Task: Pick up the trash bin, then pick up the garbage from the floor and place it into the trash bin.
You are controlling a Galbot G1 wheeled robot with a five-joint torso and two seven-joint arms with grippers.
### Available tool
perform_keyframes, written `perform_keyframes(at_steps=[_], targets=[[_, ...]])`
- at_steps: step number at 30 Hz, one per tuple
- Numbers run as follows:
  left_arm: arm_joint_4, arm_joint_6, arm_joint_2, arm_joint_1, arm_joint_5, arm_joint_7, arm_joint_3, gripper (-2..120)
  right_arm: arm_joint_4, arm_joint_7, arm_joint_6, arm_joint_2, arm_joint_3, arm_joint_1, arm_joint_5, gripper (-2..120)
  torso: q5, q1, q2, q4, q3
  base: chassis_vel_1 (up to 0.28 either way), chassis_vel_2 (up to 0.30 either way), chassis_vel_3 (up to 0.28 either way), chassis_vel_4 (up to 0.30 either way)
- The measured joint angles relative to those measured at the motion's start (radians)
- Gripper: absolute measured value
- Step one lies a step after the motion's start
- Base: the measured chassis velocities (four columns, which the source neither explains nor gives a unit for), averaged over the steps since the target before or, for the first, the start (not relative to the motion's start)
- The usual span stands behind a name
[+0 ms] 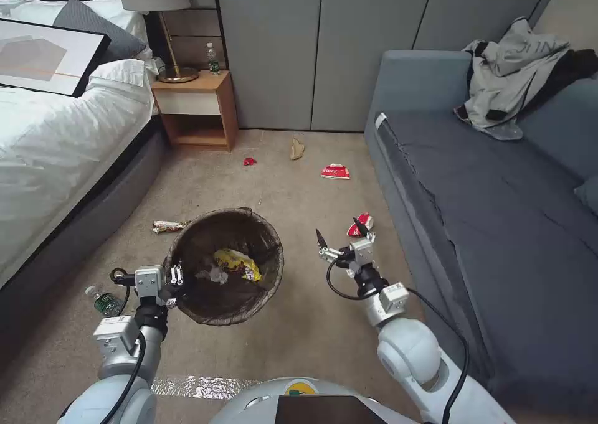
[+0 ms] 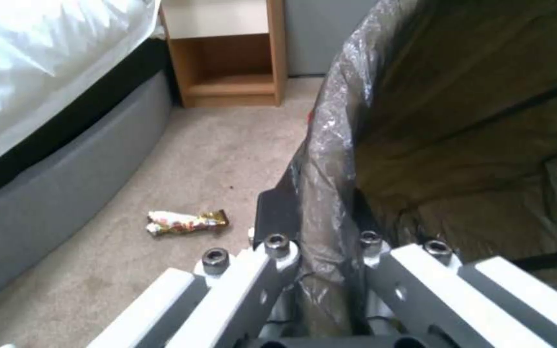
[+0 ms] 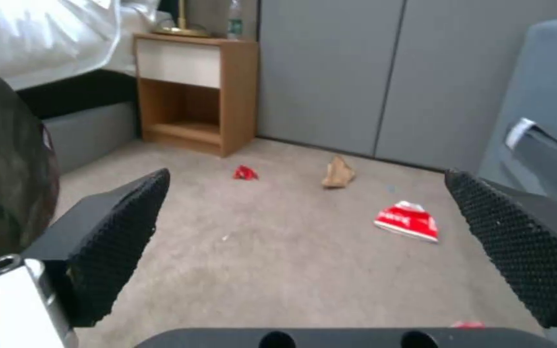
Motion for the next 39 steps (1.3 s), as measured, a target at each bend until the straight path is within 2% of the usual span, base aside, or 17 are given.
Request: perform_keyframes(at_steps=[3,5,9,19,28,39], targets=[[0.0,0.0,0.006,0.001,-0.006,0.001,-0.003,0,-0.002,-0.024,0.024,0.055,0.041,-0.069,-0.054,100,0.0001,0.0,0.0,-0.0002,0.0,0.0,0.0,0.0,0.0],[0.0,0.0,0.006,0.001,-0.006,0.001,-0.003,0,-0.002,-0.024,0.024,0.055,0.041,-0.069,-0.054,100,0.0001,0.0,0.0,-0.0002,0.0,0.0,0.0,0.0,0.0],[0.005,0.0,0.018,-0.002,-0.011,0.007,-0.004,0,-0.002,-0.054,0.097,0.145,0.119,-0.19,-0.135,100,0.0001,0.0,0.0,-0.0001,0.0,0.0,0.0,0.0,0.0],[0.029,-0.005,0.047,-0.009,-0.018,0.026,-0.006,0,0.005,-0.063,0.135,0.203,0.203,-0.27,-0.134,100,0.0001,0.0,0.0,0.0001,0.0,0.0,0.0,0.0,0.0],[0.032,-0.033,0.052,-0.011,-0.028,0.038,-0.006,0,0.04,-0.073,0.156,0.275,0.247,-0.34,-0.161,100,0.0001,0.0,0.0,0.0,0.0,0.0,0.0,0.0,0.0],[0.039,-0.044,0.06,-0.03,-0.051,0.043,-0.014,0,0.082,-0.072,0.155,0.324,0.279,-0.369,-0.182,100,0.0001,0.0,0.0,0.0,0.0,0.0,0.0,0.0,0.0]])
